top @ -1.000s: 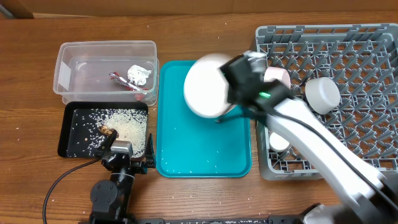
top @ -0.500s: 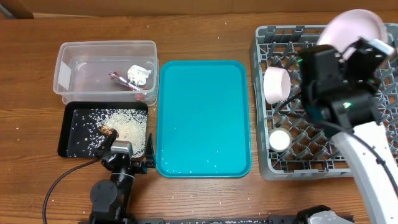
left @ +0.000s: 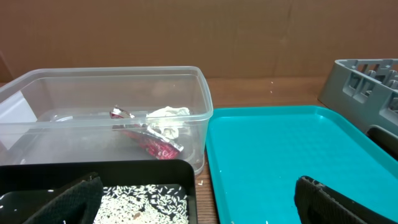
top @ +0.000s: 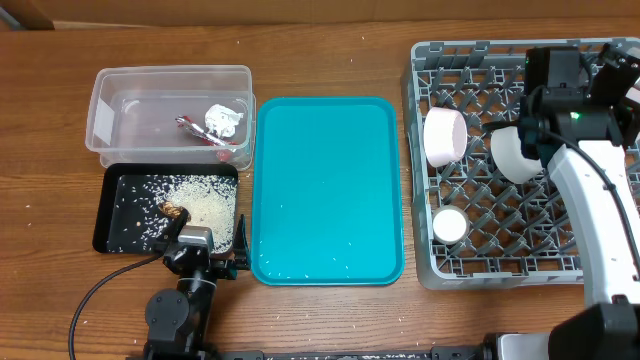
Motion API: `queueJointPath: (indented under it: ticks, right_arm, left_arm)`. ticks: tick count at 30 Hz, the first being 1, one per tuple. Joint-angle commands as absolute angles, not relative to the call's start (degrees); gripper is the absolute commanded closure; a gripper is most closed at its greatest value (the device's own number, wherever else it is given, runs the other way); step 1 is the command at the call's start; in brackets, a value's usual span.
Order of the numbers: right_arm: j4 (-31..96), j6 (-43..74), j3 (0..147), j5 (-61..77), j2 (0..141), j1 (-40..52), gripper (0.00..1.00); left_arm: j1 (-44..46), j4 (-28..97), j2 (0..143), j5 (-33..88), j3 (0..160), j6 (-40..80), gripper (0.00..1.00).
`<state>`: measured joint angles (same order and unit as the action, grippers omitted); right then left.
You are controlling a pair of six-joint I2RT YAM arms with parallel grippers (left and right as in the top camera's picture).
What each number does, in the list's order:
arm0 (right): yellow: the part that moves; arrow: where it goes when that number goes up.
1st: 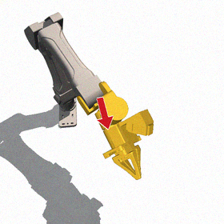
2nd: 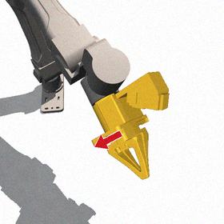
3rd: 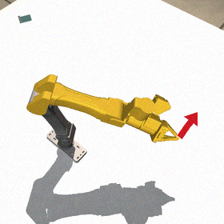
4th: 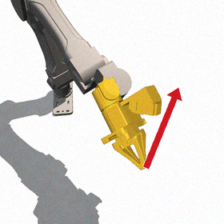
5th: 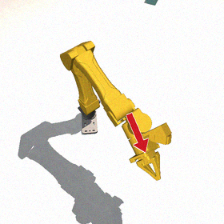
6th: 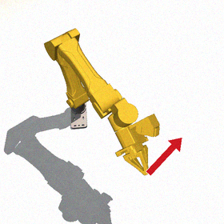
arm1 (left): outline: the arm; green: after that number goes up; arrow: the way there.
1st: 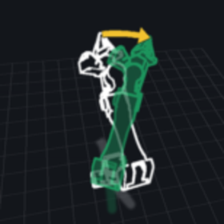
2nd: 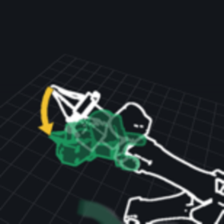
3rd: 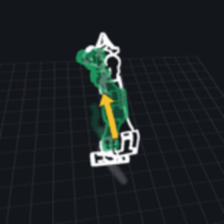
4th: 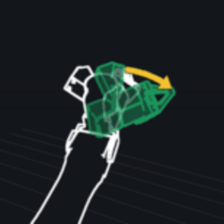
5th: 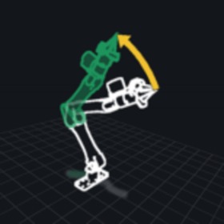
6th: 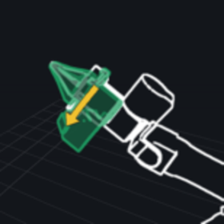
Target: Sort waste into correct bins and load items into the dishwasher
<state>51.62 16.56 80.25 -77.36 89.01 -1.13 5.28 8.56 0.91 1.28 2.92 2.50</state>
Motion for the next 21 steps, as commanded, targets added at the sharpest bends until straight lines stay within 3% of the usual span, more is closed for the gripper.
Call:
queueJointPath:
  ticks: [1, 19, 21]
  right_arm:
    - [51.2, 10.6, 80.6, -79.5, 91.4, -2.4, 0.96]
    - [48.1, 4.0, 80.6, -76.1, 100.7, 6.8, 0.96]
    - [48.0, 4.0, 80.6, -75.6, 100.7, 7.5, 0.89]
  left_arm:
    - [5.6, 8.3, 0.3, 1.1, 2.2, 1.3, 0.0]
    - [5.6, 8.3, 0.3, 1.1, 2.2, 1.3, 0.0]
    - [5.6, 8.3, 0.3, 1.1, 2.2, 1.3, 0.0]
